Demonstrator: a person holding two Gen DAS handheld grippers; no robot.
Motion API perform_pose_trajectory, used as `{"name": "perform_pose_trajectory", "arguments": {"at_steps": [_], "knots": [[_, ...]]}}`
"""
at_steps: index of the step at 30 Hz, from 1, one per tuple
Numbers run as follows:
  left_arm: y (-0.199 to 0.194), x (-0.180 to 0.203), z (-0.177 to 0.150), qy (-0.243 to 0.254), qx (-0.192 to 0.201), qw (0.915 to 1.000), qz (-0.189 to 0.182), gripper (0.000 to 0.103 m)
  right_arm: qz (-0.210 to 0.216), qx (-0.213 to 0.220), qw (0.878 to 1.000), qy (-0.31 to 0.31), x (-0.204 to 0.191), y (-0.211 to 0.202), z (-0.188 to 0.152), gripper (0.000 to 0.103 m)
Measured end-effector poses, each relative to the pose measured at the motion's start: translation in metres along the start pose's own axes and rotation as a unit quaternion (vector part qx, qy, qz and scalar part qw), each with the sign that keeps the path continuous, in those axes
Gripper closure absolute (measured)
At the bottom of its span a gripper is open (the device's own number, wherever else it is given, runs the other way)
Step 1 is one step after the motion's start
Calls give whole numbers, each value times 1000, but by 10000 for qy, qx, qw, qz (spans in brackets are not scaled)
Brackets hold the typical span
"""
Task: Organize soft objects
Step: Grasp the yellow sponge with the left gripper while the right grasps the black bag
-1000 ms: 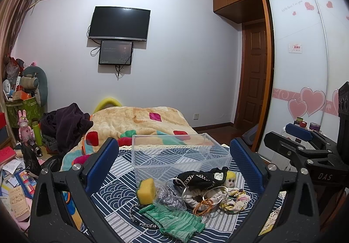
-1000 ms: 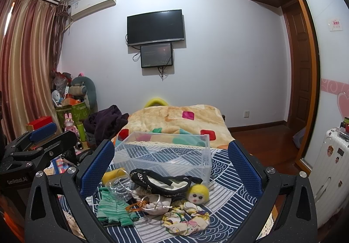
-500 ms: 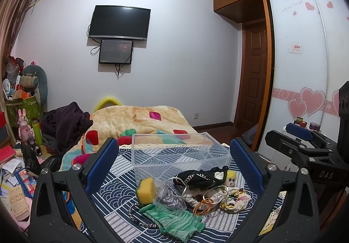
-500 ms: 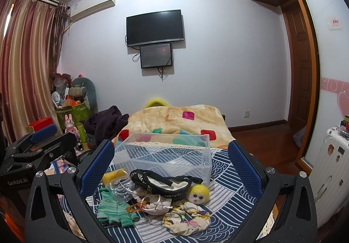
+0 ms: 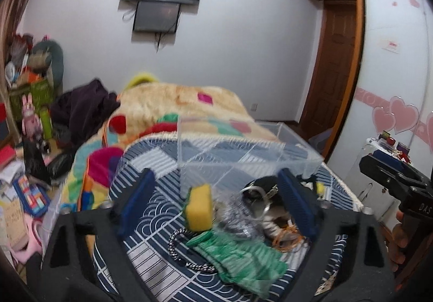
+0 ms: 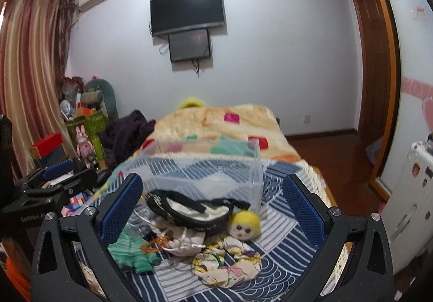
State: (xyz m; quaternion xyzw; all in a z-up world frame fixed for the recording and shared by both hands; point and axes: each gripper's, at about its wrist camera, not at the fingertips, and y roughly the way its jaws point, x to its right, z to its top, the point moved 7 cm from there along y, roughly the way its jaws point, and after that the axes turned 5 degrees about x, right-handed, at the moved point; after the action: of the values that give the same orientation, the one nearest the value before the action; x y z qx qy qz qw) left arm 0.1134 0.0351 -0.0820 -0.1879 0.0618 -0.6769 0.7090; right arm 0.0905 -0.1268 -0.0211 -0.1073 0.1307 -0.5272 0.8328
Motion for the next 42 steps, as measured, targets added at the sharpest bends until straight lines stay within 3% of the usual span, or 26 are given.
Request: {"name": "perform_pose_trajectory", "arguments": {"at_steps": [3,6,10,15,16,22,24,28,37,42], "knots": [[14,-9,-10,-107,-202,9997,61,24,132,-259,9995,104,0,9,-9,14],[27,-15,-21,-116,-392,9991,128,31,353,-476,9981,181,-7,17,-17,17],[44,-19,-37,-143,-715,9972,146,46,677,-693,9951,202,-20,27,-27,17],[57,-21,-51,-284,-981,9947,80,64,786,-974,9920,142,-24,44,-40,19],[59,-21,-52,-315,-1016,9943,41,73,819,-1060,9908,169,-25,49,-43,21],[55,-19,-50,-373,-896,9952,-90,75,1093,-1418,9826,486,-20,64,-55,55],[51,-18,-45,-353,-821,9959,-112,75,1165,-1395,9820,509,-22,62,-54,74],[40,-14,-35,-295,-657,9973,-129,75,1149,-1240,9847,428,-24,54,-50,89],[12,-6,0,-147,-168,9996,-161,75,896,-647,9937,194,-21,32,-15,92],[14,-6,19,-111,-81,9998,-169,75,757,-347,9965,105,-16,27,9,93]]}}
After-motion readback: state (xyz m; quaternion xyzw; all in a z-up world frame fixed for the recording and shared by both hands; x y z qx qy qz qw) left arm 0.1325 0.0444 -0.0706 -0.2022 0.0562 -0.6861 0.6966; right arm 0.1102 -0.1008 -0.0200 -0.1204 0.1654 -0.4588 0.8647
